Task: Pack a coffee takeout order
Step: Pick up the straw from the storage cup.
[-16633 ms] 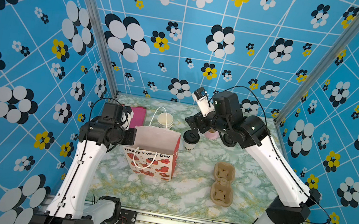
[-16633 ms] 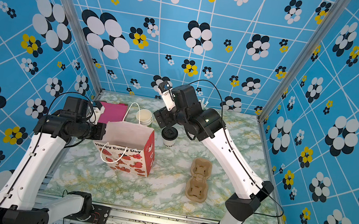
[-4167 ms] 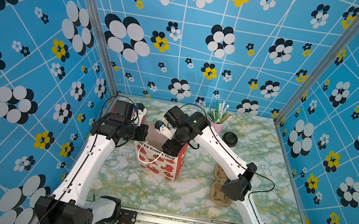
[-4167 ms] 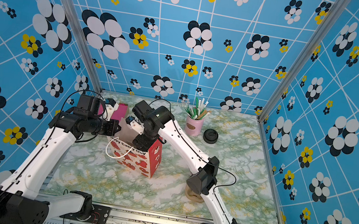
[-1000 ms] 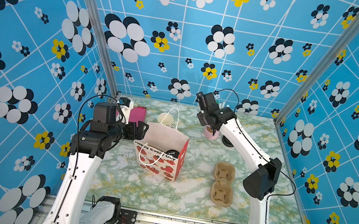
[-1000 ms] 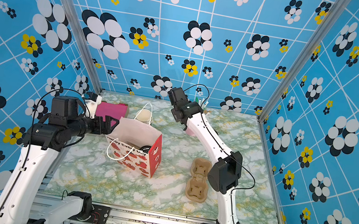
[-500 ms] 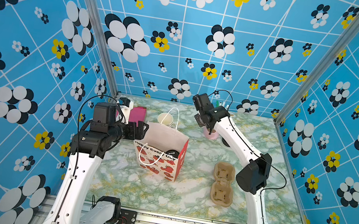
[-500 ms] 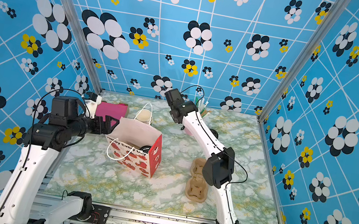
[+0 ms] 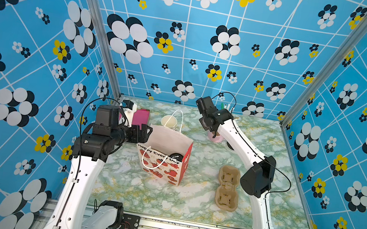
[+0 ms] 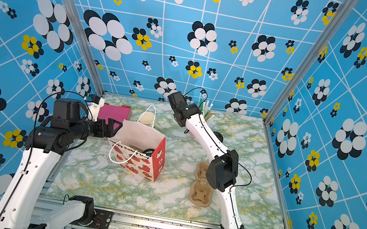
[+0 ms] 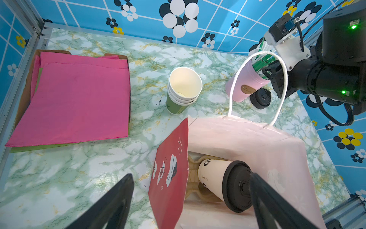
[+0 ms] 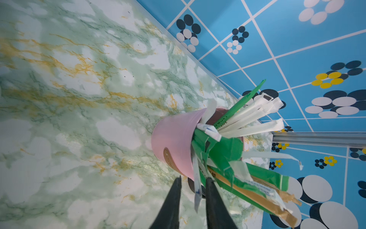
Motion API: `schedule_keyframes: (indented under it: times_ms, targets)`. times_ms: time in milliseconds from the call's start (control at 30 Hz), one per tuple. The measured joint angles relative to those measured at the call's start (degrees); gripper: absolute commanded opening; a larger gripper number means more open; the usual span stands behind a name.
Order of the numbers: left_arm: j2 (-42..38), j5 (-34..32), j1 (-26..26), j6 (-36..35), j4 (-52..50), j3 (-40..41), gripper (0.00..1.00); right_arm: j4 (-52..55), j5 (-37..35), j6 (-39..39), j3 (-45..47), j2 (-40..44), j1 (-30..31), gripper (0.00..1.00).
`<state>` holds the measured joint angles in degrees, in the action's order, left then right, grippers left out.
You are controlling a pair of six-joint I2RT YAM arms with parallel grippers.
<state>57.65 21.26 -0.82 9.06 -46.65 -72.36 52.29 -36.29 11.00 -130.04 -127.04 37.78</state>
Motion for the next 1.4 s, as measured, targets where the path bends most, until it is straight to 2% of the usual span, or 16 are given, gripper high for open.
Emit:
schedule_keyframes:
  times_ms: [167, 367, 733, 1400]
  targets:
    - [0.0, 0.0, 0.0, 0.02, 0.0, 0.0, 0.92, 0.04, -0.39, 0.63, -0.33, -0.55, 0.0, 0.07]
    - [0.0, 0.28, 0.0, 0.42, 0.46, 0.31, 0.92, 0.61, -1.36, 0.59, -1.01, -0.68, 0.0, 0.0]
    - [0.04, 1.05, 0.0, 0.83, 0.46, 0.63, 0.92, 4.66, -1.73, 0.35, -6.54, -0.63, 0.0, 0.0]
    - [0.04, 1.97, 0.0, 2.12, 1.95, 0.63, 0.92, 18.03, 8.72, -2.91, -23.19, 4.81, 0.02, 0.0]
